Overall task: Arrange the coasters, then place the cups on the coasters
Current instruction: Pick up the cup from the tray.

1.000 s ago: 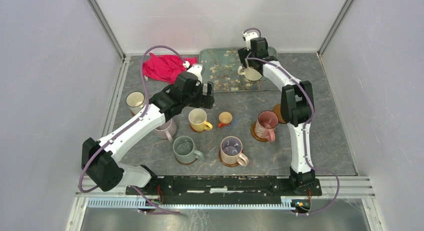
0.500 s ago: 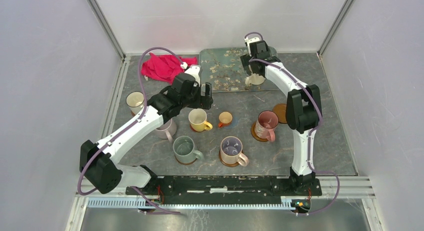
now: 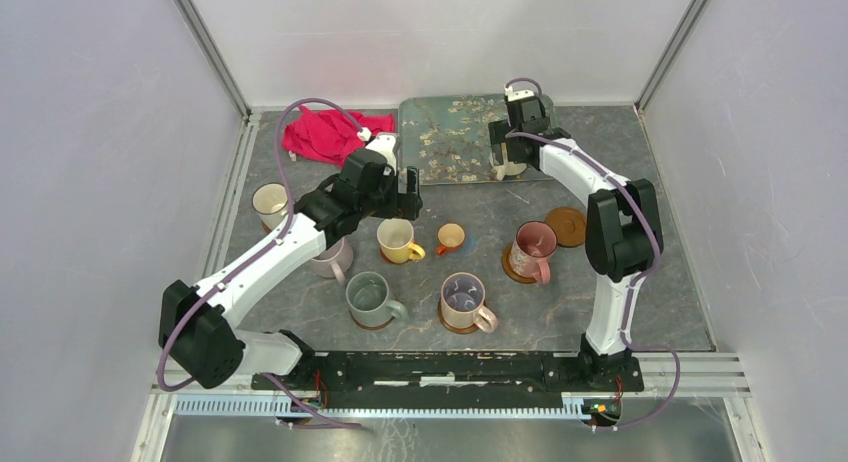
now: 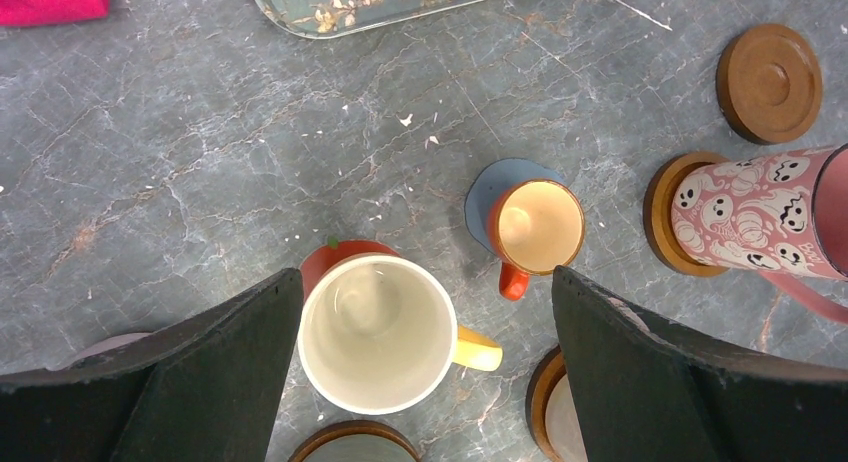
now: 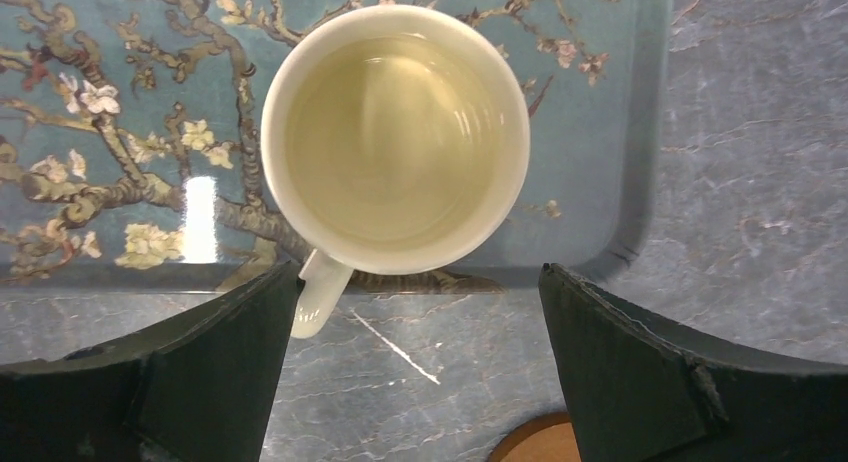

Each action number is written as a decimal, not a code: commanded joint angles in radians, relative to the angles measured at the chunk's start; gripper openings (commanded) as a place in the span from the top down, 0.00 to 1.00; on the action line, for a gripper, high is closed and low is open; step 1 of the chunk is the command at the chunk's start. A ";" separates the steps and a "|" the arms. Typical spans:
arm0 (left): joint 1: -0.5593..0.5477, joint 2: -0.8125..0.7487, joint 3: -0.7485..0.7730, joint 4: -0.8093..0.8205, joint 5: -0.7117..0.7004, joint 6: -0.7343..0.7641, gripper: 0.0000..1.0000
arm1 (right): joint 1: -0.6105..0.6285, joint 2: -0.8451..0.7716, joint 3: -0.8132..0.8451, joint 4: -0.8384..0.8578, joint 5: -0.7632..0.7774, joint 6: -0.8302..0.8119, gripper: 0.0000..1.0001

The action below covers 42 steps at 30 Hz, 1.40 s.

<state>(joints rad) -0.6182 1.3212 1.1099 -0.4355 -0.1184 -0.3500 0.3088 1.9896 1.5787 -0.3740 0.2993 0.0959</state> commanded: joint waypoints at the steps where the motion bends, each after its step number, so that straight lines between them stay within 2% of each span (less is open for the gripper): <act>1: 0.010 -0.039 -0.009 0.058 0.022 0.057 0.00 | 0.014 -0.073 -0.053 0.055 -0.047 0.081 0.02; 7: 0.016 -0.040 -0.019 0.066 0.032 0.054 0.00 | 0.051 -0.083 -0.095 0.080 -0.040 0.115 0.04; 29: 0.033 -0.052 -0.054 0.094 0.026 0.055 0.00 | 0.029 0.004 -0.162 0.194 0.013 0.199 0.47; 42: 0.037 -0.051 -0.062 0.102 0.031 0.055 0.00 | 0.011 0.046 -0.153 0.243 -0.006 0.191 0.56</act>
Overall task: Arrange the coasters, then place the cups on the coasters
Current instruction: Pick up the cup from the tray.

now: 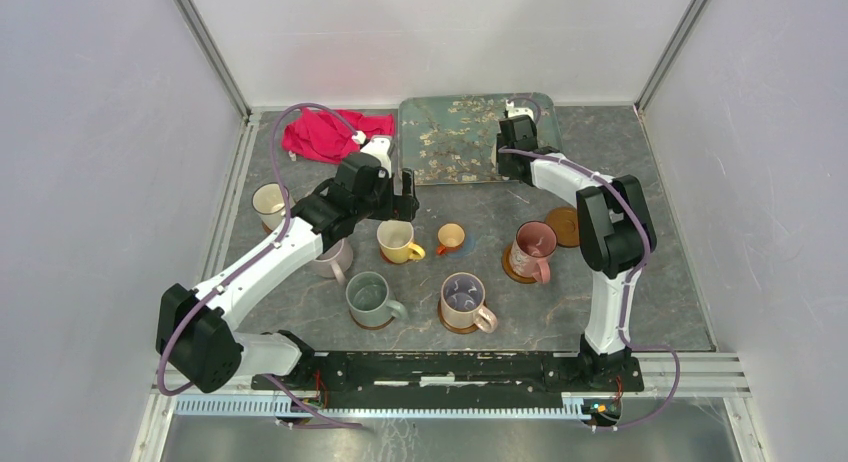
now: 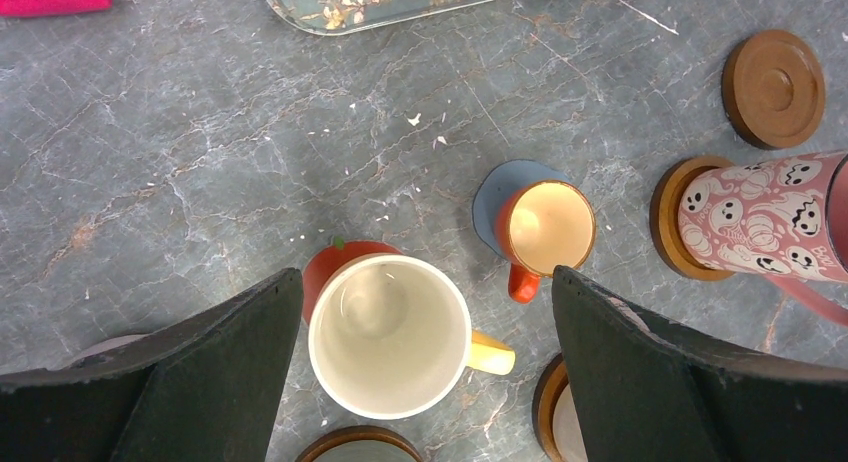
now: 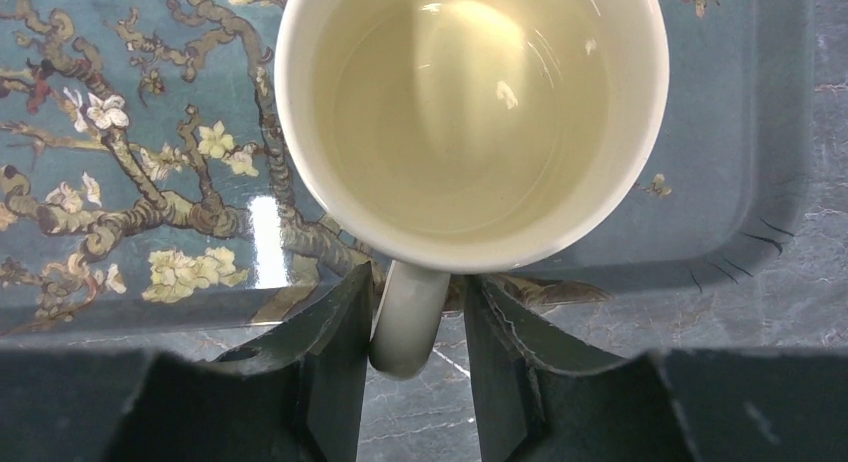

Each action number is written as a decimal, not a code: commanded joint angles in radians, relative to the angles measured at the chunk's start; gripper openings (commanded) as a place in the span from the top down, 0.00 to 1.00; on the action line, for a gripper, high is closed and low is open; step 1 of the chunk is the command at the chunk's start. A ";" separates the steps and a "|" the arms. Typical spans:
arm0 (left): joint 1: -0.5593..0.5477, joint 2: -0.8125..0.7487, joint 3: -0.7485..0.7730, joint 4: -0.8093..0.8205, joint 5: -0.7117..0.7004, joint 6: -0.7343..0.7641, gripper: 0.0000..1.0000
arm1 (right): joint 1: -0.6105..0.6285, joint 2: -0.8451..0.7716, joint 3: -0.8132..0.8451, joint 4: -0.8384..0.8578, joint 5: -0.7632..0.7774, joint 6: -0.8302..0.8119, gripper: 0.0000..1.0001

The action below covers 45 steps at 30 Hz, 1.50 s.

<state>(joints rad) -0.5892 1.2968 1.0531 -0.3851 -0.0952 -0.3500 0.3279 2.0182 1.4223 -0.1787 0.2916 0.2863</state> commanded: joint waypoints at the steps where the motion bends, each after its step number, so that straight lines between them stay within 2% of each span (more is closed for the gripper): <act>1: 0.009 -0.026 -0.005 0.052 0.008 0.054 0.00 | -0.008 0.019 0.009 0.045 0.001 0.001 0.56; 6: 0.012 -0.025 -0.007 0.055 0.010 0.053 0.00 | -0.008 0.030 0.012 0.053 0.001 -0.005 0.58; 13: 0.014 -0.028 -0.011 0.057 0.007 0.054 0.00 | -0.008 0.046 0.040 0.054 -0.014 -0.018 0.67; 17: 0.017 -0.030 -0.013 0.059 0.008 0.052 0.00 | -0.009 0.038 0.059 0.043 -0.012 -0.036 0.79; 21: 0.019 -0.035 -0.016 0.063 0.008 0.051 0.00 | -0.009 0.017 0.075 0.028 -0.011 -0.050 1.00; 45: 0.019 -0.048 -0.026 0.075 0.014 0.046 0.00 | -0.031 -0.317 -0.144 0.165 0.023 -0.062 1.00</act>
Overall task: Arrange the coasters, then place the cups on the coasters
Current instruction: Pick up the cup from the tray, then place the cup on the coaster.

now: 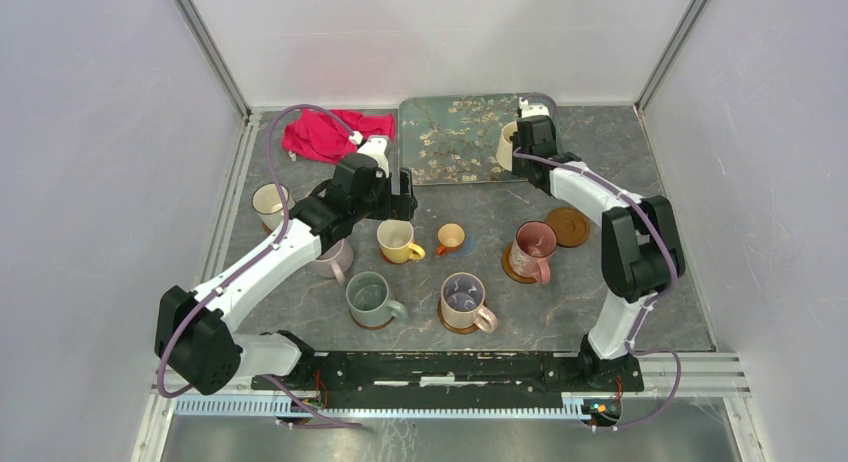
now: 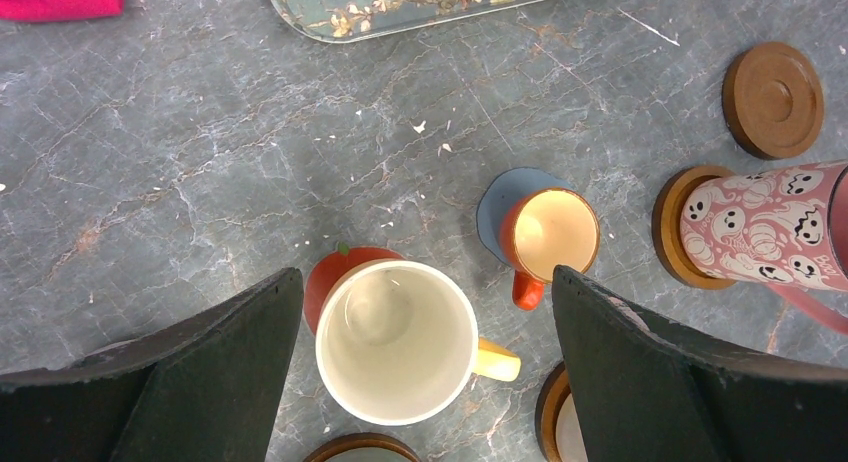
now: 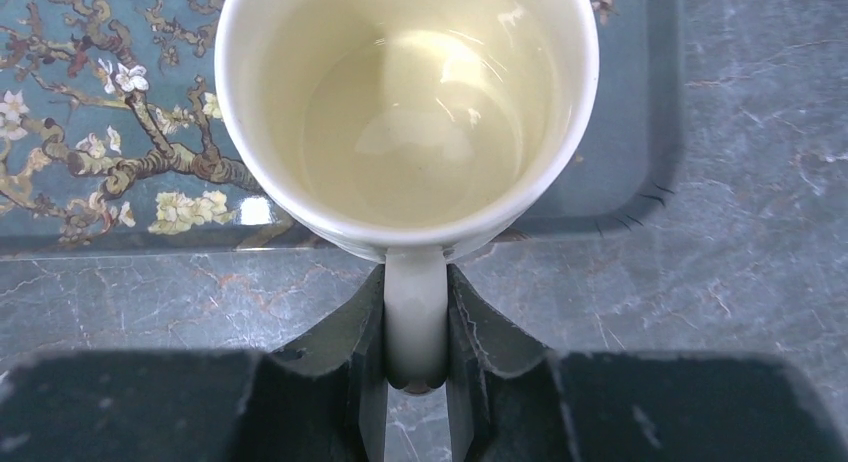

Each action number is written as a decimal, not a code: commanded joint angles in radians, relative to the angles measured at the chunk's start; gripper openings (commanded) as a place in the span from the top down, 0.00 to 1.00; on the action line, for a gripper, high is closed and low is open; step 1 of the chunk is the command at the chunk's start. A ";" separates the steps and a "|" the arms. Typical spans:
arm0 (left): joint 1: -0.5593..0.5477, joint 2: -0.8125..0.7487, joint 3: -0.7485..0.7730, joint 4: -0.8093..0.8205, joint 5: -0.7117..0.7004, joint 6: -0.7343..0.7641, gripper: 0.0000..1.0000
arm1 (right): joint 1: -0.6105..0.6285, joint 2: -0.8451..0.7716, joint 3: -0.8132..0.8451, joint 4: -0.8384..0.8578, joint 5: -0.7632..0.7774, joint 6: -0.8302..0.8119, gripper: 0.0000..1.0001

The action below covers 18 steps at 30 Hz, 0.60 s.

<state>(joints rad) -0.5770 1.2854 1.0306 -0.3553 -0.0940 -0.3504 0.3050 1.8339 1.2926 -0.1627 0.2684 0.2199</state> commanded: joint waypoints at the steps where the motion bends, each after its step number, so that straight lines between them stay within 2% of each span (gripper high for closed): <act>1: 0.008 -0.037 -0.004 0.046 0.012 0.044 0.00 | -0.009 -0.152 -0.036 0.148 0.057 0.008 1.00; 10: 0.008 -0.034 -0.006 0.053 0.030 0.040 0.00 | -0.046 -0.386 -0.229 0.087 0.167 0.061 1.00; 18: 0.008 -0.033 -0.009 0.056 0.038 0.037 0.00 | -0.070 -0.612 -0.421 0.022 0.195 0.098 1.00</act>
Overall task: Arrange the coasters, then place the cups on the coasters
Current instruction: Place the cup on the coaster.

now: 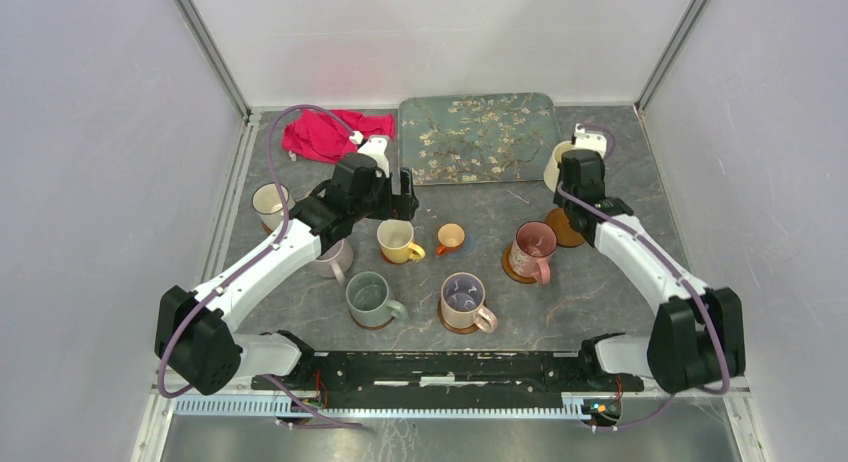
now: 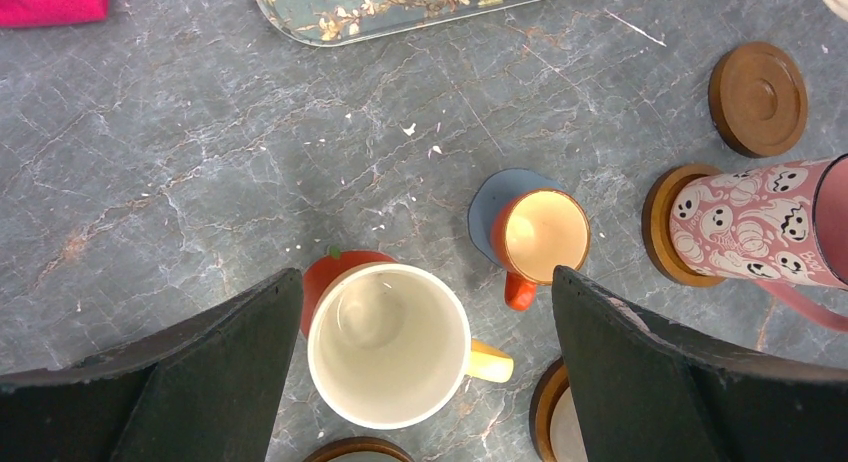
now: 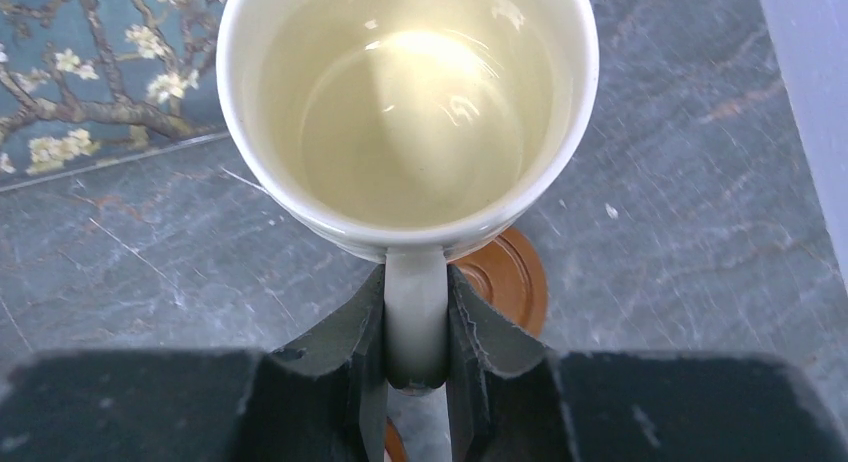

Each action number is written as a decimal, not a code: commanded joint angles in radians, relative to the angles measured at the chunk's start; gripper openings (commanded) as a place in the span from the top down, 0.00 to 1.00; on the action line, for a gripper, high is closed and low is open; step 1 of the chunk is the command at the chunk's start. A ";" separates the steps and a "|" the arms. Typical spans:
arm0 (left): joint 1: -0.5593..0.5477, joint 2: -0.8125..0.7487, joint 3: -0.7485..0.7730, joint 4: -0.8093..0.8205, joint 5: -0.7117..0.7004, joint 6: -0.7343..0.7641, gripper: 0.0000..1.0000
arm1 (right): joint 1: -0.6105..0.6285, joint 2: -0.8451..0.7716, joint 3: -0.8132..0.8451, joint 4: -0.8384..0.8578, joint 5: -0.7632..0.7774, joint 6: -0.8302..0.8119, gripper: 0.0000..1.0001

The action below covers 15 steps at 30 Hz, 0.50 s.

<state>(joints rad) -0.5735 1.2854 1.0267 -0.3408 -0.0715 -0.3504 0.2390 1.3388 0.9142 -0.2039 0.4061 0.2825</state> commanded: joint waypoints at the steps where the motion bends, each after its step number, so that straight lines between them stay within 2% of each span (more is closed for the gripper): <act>1: 0.005 -0.033 -0.005 0.041 0.016 0.036 0.00 | -0.003 -0.141 -0.061 0.050 0.061 0.042 1.00; 8: 0.006 -0.028 -0.004 0.041 0.019 0.036 0.00 | -0.005 -0.267 -0.199 0.021 0.027 0.066 1.00; 15: 0.005 -0.029 -0.007 0.042 0.014 0.036 0.00 | -0.008 -0.276 -0.284 0.082 0.011 0.065 1.00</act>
<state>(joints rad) -0.5732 1.2854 1.0237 -0.3405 -0.0677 -0.3504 0.2337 1.0946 0.6342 -0.2783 0.4057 0.3302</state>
